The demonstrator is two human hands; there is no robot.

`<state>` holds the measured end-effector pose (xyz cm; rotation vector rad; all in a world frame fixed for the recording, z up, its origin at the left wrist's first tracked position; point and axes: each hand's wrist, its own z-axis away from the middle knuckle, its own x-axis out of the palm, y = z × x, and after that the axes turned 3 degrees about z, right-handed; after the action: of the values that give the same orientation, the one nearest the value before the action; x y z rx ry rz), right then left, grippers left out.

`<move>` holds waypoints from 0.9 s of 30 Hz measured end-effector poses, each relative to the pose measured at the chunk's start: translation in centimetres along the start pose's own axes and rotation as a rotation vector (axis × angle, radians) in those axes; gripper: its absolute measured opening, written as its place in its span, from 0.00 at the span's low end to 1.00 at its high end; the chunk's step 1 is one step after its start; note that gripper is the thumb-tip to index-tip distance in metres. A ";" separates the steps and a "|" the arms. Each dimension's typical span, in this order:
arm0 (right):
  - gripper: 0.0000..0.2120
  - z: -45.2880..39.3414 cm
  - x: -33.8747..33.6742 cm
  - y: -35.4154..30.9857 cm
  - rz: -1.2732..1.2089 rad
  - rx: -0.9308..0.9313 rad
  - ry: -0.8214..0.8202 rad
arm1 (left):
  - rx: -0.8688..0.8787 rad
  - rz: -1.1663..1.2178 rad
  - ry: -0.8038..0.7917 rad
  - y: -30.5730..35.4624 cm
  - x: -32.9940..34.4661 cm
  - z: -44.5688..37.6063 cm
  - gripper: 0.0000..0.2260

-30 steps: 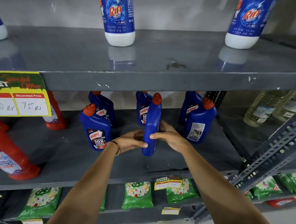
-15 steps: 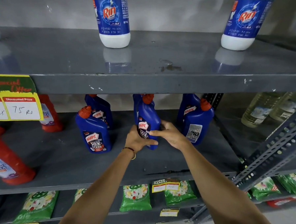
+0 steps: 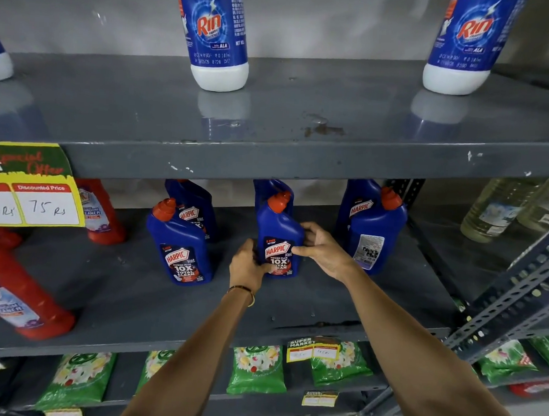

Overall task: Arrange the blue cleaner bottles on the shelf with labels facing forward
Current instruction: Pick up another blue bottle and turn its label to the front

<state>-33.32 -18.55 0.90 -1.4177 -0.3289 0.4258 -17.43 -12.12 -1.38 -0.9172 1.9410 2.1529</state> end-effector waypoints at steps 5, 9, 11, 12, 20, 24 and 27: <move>0.21 0.0 0.1 -0.1 0.039 0.011 -0.008 | -0.011 -0.026 -0.014 -0.1 -0.2 0.1 0.22; 0.23 0.2 0.2 -0.4 0.082 0.035 0.037 | -0.021 -0.037 -0.012 0.1 0.0 0.4 0.22; 0.26 0.7 0.4 -0.2 0.122 0.049 0.076 | -0.033 -0.034 0.001 0.1 0.1 1.0 0.21; 0.28 0.9 0.4 -0.1 0.136 0.059 0.100 | -0.048 -0.023 0.014 0.1 0.1 1.3 0.21; 0.25 4.7 -0.4 2.2 0.239 0.101 0.491 | -0.133 -0.016 -0.003 0.4 1.9 4.9 0.21; 0.21 7.7 -1.8 2.4 0.237 0.108 0.717 | -0.092 -0.068 -0.085 1.3 4.0 6.2 0.21; 0.20 9.3 -3.7 2.3 0.286 0.124 0.871 | -0.057 -0.089 -0.135 2.3 5.6 6.1 0.23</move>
<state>-41.11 -11.89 -0.07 -1.3978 0.5998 0.0264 -25.22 -8.63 -2.05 -0.8260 1.7528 2.1693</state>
